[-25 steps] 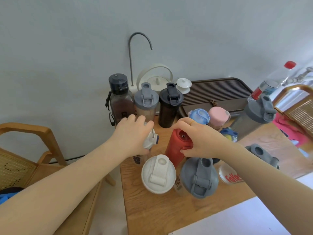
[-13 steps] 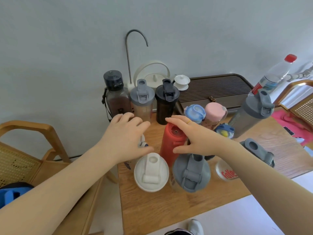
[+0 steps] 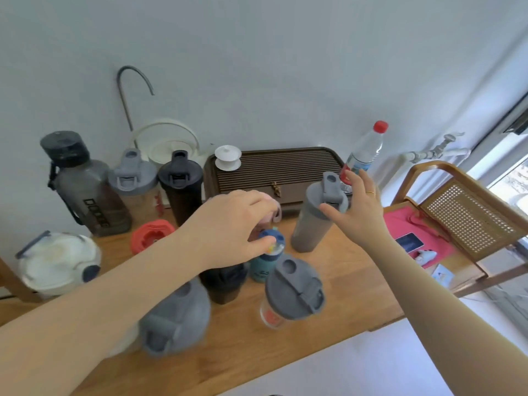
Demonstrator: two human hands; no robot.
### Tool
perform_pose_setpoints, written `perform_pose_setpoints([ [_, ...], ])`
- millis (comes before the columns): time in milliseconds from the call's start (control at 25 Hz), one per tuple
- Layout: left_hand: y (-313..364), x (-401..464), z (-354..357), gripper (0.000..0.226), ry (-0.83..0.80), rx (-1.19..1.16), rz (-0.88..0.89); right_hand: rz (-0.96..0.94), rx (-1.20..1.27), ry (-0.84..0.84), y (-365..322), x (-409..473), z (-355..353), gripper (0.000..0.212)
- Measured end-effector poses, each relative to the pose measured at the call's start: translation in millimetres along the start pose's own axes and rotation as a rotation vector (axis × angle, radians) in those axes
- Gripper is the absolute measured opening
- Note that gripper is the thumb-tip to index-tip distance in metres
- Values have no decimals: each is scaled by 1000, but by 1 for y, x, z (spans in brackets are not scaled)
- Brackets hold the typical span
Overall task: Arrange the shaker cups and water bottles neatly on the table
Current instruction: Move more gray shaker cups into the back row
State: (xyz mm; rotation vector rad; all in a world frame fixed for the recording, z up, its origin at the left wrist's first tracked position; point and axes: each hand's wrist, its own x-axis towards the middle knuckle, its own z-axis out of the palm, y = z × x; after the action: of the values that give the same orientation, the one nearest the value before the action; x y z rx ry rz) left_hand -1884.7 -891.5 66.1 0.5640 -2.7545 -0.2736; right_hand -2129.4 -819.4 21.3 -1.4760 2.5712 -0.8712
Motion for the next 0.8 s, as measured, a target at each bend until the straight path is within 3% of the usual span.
perform_pose_setpoints([
  [80,18,13,13,54,-20,-22,-17,81,90,-122,21,16,3,96],
  [200,40,16,35,71,-91,-34,-88,39,157,-237,36,33,18,107],
  [360,73,6,60,88,-262,28,-260,20,367,-287,42,47,31,111],
  [520,92,2,82,110,-368,181,-428,-38,316,-258,50,43,32,108],
  [640,97,2,93,111,-388,255,-475,-78,329,-226,61,24,24,106],
  [800,96,3,98,96,-359,227,-451,-210,147,-147,60,-2,10,103],
])
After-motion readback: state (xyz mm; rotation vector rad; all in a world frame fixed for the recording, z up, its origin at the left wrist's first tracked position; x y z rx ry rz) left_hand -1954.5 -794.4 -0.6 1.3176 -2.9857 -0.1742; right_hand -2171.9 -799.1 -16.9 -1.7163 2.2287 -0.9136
